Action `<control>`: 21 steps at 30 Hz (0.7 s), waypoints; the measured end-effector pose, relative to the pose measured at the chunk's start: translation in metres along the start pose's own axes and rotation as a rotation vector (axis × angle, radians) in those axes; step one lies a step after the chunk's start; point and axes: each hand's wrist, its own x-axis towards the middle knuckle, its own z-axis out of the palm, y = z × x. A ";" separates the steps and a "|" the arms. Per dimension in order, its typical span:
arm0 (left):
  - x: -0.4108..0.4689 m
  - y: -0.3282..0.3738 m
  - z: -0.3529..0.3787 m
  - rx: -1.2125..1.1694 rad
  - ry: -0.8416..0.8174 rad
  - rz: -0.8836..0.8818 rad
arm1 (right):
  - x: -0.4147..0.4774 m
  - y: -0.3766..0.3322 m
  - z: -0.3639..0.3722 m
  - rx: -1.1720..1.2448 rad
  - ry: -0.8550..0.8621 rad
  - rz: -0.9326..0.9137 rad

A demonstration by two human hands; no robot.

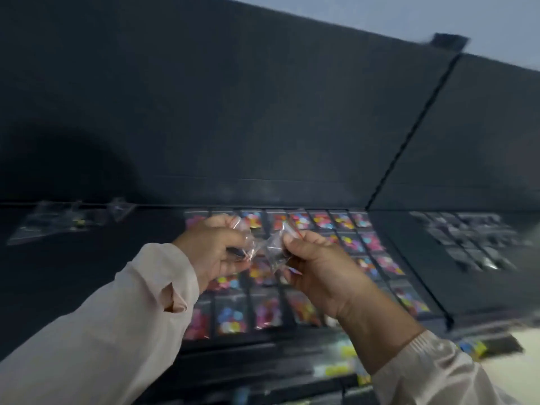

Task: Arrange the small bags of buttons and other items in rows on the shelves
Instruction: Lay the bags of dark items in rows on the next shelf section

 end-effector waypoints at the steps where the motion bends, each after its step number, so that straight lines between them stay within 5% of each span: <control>1: -0.007 -0.008 0.026 0.020 -0.044 -0.001 | -0.017 -0.004 -0.024 0.012 0.022 0.006; 9: -0.047 -0.072 0.232 0.058 -0.165 -0.034 | -0.145 -0.028 -0.207 0.176 0.155 0.040; 21: -0.017 -0.112 0.419 0.171 -0.280 -0.072 | -0.202 -0.063 -0.371 -0.036 0.444 -0.135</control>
